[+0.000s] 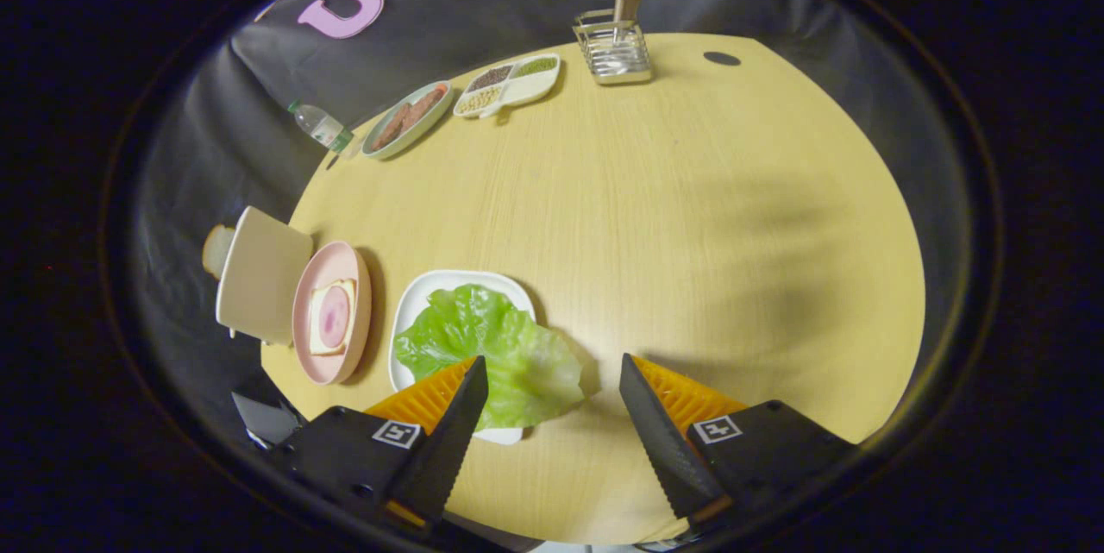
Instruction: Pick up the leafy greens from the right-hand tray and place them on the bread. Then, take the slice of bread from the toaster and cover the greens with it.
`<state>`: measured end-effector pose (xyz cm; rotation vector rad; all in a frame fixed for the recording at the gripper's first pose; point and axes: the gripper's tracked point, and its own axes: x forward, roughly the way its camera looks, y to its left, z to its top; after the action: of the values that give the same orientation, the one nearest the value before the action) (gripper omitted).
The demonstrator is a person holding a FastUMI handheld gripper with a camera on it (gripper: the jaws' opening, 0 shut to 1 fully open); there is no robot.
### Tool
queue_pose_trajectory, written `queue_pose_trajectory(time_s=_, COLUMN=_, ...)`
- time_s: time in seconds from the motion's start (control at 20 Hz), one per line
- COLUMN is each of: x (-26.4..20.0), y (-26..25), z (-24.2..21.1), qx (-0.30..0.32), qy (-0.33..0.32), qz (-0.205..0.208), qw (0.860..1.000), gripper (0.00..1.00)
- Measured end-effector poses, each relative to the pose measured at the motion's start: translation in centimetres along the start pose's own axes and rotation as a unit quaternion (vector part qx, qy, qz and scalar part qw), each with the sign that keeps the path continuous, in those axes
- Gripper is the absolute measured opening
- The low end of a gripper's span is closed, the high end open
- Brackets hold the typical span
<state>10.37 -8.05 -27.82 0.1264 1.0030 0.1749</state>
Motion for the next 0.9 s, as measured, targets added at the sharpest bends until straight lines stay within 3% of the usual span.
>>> queue_pose_trajectory(time_s=0.2, x=1.0, y=0.5, z=-1.0, qx=0.039, qy=0.041, qz=0.025, qw=0.998, gripper=0.96)
queue_pose_trajectory(time_s=0.7, x=1.4, y=0.6, z=-0.4, qx=0.084, qy=0.053, qz=0.034, qw=0.994, gripper=0.17)
queue_pose_trajectory(time_s=0.85, x=1.0, y=0.4, z=-0.2, qx=0.097, qy=0.047, qz=0.022, qw=0.994, gripper=0.16)
queue_pose_trajectory(time_s=0.9, x=0.8, y=0.6, z=0.0, qx=0.102, qy=0.046, qz=0.027, qw=0.993, gripper=0.04)
